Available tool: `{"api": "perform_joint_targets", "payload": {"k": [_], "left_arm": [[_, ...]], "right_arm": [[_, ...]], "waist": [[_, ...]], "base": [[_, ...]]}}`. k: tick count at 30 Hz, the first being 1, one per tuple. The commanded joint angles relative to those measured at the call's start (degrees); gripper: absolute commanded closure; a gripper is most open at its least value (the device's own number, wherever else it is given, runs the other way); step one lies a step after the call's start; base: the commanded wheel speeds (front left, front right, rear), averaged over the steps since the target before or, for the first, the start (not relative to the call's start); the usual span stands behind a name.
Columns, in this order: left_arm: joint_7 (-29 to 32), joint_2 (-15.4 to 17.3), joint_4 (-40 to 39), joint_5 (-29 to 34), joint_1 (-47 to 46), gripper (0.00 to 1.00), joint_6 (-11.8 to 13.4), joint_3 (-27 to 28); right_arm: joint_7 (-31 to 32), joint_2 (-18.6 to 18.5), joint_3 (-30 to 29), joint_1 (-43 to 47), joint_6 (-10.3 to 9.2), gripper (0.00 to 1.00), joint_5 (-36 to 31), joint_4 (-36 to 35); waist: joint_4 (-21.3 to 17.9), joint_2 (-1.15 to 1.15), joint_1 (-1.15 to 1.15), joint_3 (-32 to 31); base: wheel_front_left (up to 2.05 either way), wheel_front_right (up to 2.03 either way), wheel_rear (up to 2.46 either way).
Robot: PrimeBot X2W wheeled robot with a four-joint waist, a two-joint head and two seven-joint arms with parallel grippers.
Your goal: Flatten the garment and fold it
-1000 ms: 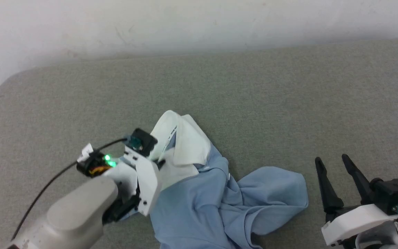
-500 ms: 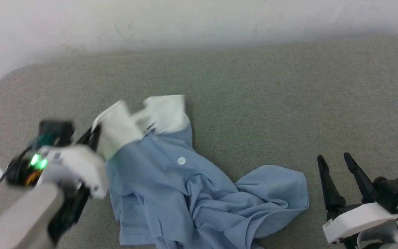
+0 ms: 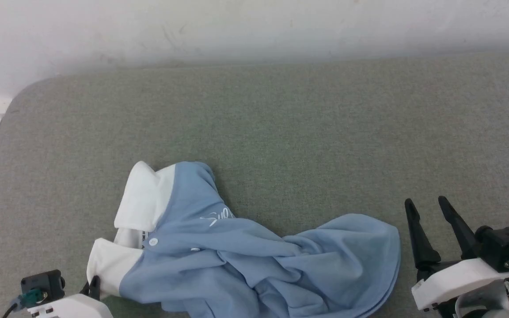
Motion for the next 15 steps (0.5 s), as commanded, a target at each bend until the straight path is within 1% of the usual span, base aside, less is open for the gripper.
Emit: {"api": "perform_joint_targets", "payload": {"k": [1, 2, 5, 7, 9, 12, 15], "left_arm": [[-1.07, -0.52, 0.34, 0.07, 0.48, 0.11, 0.62, 0.69], [-2.27, -1.00, 0.41, 0.45, 0.50, 0.00, 0.94, 0.97], [-5.41, -2.38, 0.34, 2.56, -0.35, 0.00, 1.76, 2.29], [-6.86, -3.59, 0.04, 5.18, -1.31, 0.00, 2.15, 4.06], [-7.37, -5.09, -0.58, 8.73, -2.11, 0.00, 1.97, 6.25], [-7.46, -8.60, -2.88, 17.04, -2.39, 0.00, 1.20, 11.39], [-7.48, -12.76, -5.39, 25.07, -0.77, 0.00, -0.74, 15.30]], "right_arm": [[-0.17, 0.14, 0.05, -0.58, -0.05, 0.00, -0.11, 0.13], [-0.13, 0.14, 0.06, -0.48, -0.05, 0.00, -0.13, 0.19], [-0.02, 0.14, 0.08, 0.00, -0.05, 0.00, -0.18, 0.37], [0.19, 0.14, 0.25, 0.32, -0.05, 0.00, -0.20, 0.48], [0.47, 0.14, 0.47, 0.54, -0.05, 0.00, -0.23, 0.60], [1.26, 0.14, 1.16, 0.72, -0.05, 0.00, -0.11, 0.76], [3.09, 0.14, 3.00, 0.21, -0.05, 0.00, 0.05, 1.65]], "waist": [[0.30, 0.00, 0.00, -0.58], [0.39, 0.00, 0.00, -0.87], [0.79, 0.00, 0.00, -1.68], [1.05, 0.00, 0.00, -2.16], [1.30, 0.00, 0.00, -2.61], [1.60, 0.00, 0.00, -3.07], [1.62, 0.00, 0.00, -3.25]], "base": [[0.00, 0.00, 0.00], [0.00, 0.00, 0.00], [0.00, 0.00, 0.00], [0.00, 0.00, 0.00], [0.00, 0.00, 0.00], [0.00, 0.00, 0.00], [0.00, 0.00, 0.00]]}}
